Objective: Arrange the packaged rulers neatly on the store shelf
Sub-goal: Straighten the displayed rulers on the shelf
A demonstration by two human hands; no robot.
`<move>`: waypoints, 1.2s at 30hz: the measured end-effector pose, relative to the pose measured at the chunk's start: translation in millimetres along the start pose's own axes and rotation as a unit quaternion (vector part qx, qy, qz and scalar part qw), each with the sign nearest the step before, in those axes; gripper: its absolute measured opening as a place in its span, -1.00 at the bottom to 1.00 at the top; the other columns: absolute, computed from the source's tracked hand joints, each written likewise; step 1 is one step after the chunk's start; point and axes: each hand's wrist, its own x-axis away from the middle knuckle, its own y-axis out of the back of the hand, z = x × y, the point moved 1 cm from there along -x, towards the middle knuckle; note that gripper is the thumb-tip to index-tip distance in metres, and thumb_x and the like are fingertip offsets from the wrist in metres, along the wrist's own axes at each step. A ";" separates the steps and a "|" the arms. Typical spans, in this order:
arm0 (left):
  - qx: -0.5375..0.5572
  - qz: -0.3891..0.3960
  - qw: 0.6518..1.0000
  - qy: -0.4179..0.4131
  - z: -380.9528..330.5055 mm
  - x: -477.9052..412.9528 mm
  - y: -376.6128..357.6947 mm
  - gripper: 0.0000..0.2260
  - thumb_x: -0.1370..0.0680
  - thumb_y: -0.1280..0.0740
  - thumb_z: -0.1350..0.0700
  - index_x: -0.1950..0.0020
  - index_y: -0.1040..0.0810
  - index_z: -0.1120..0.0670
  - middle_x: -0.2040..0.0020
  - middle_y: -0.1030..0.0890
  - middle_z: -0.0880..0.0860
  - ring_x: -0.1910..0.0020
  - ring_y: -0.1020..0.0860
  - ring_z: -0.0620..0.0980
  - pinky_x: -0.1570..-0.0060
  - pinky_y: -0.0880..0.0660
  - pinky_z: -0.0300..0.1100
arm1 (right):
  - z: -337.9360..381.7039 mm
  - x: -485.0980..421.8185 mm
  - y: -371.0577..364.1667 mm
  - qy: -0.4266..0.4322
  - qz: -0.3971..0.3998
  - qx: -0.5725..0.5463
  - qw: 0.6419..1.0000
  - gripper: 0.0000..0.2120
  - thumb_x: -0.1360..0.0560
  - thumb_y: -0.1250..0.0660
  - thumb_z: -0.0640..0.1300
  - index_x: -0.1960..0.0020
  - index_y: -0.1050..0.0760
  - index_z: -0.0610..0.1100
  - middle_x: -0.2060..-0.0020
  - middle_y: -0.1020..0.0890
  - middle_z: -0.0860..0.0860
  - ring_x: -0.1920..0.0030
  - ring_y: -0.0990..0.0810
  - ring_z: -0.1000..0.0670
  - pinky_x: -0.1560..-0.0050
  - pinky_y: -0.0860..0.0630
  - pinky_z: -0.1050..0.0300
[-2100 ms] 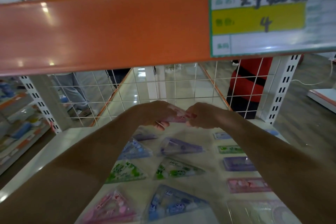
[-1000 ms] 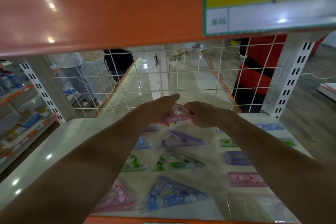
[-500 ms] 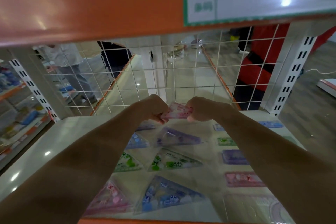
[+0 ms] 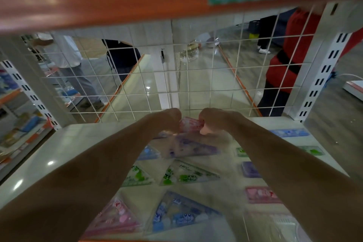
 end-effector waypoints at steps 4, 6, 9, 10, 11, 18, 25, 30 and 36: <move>-0.038 -0.009 0.999 -0.008 2.8 -0.1 -5.9 -0.60 -0.47 -0.33 0.19 -0.30 -0.44 0.20 -0.21 -0.52 0.12 -0.18 -0.51 0.08 -0.16 -0.48 -0.10 | 3.8 0.8 0.7 0.005 0.004 0.019 1.000 -0.72 -0.44 -0.39 -0.09 -0.09 -0.54 -0.19 0.13 -0.54 -0.06 0.14 -0.51 -0.08 0.17 -0.38 0.15; -0.052 -0.029 0.998 -0.013 1.5 1.6 -7.0 -0.61 -0.50 -0.31 0.18 -0.33 -0.43 0.19 -0.25 -0.51 0.13 -0.20 -0.51 0.09 -0.18 -0.49 -0.09 | 5.6 -0.1 1.2 0.005 0.008 0.026 1.000 -0.71 -0.43 -0.41 -0.09 -0.09 -0.53 -0.19 0.15 -0.53 -0.05 0.15 -0.51 -0.08 0.17 -0.39 0.13; -0.060 -0.037 0.997 -0.017 1.1 3.2 -7.0 -0.62 -0.51 -0.31 0.16 -0.33 -0.44 0.20 -0.27 -0.51 0.14 -0.22 -0.50 0.10 -0.20 -0.48 -0.07 | 6.6 -2.7 2.1 0.006 0.016 0.038 0.999 -0.68 -0.41 -0.43 -0.07 -0.10 -0.52 -0.20 0.15 -0.51 -0.05 0.15 -0.50 -0.09 0.15 -0.40 0.12; -0.058 -0.035 0.998 -0.015 1.5 3.7 -6.5 -0.61 -0.51 -0.30 0.16 -0.33 -0.43 0.19 -0.28 -0.51 0.14 -0.23 -0.50 0.11 -0.21 -0.47 -0.07 | 7.1 -2.8 2.6 0.007 0.019 0.042 0.999 -0.67 -0.40 -0.43 -0.07 -0.10 -0.51 -0.20 0.14 -0.50 -0.05 0.15 -0.50 -0.09 0.14 -0.41 0.11; -0.057 -0.036 0.998 -0.014 2.0 4.1 -6.3 -0.61 -0.51 -0.30 0.16 -0.33 -0.43 0.19 -0.28 -0.50 0.14 -0.23 -0.50 0.11 -0.21 -0.47 -0.06 | 7.3 -3.1 3.0 0.008 0.021 0.044 0.999 -0.66 -0.40 -0.43 -0.07 -0.11 -0.51 -0.20 0.14 -0.50 -0.06 0.14 -0.50 -0.09 0.13 -0.42 0.11; -0.061 -0.017 0.998 -0.005 3.9 2.4 -8.5 -0.64 -0.49 -0.32 0.21 -0.28 -0.48 0.19 -0.22 -0.54 0.15 -0.09 -0.54 0.08 -0.10 -0.50 -0.08 | 9.7 -2.1 4.9 0.004 0.038 0.058 0.998 -0.66 -0.42 -0.41 -0.06 -0.14 -0.50 -0.18 0.09 -0.53 -0.07 0.11 -0.51 -0.09 0.07 -0.47 0.08; -0.061 -0.014 0.998 -0.016 8.1 5.2 -1.9 -0.62 -0.53 -0.28 0.13 -0.33 -0.43 0.17 -0.31 -0.47 0.07 -0.24 -0.48 0.03 -0.21 -0.46 -0.13 | 11.3 8.4 14.8 -0.007 0.011 0.042 0.999 -0.58 -0.43 -0.39 -0.10 -0.27 -0.47 -0.15 -0.05 -0.58 -0.05 -0.03 -0.57 -0.09 -0.07 -0.51 0.08; 0.044 -0.058 0.997 -0.021 14.3 31.8 9.0 -0.76 -0.52 -0.27 0.17 -0.16 -0.58 0.17 -0.15 -0.58 0.09 -0.05 -0.56 0.02 -0.06 -0.50 -0.18 | 27.5 53.5 28.9 0.052 -0.022 -0.033 0.998 -0.64 -0.53 -0.28 -0.12 -0.32 -0.45 0.02 -0.26 -0.52 0.04 -0.21 -0.50 -0.01 -0.05 -0.37 0.22; 0.121 0.041 0.992 0.005 4.6 57.1 -2.1 -0.64 -0.52 -0.37 -0.03 -0.09 -0.60 0.26 0.21 -0.62 0.14 0.35 -0.56 -0.01 0.36 -0.53 -0.28 | 39.0 67.7 6.6 0.053 0.005 0.018 0.998 -0.70 -0.51 -0.31 0.00 -0.19 -0.52 -0.09 -0.02 -0.58 -0.01 0.07 -0.52 -0.04 0.14 -0.36 0.18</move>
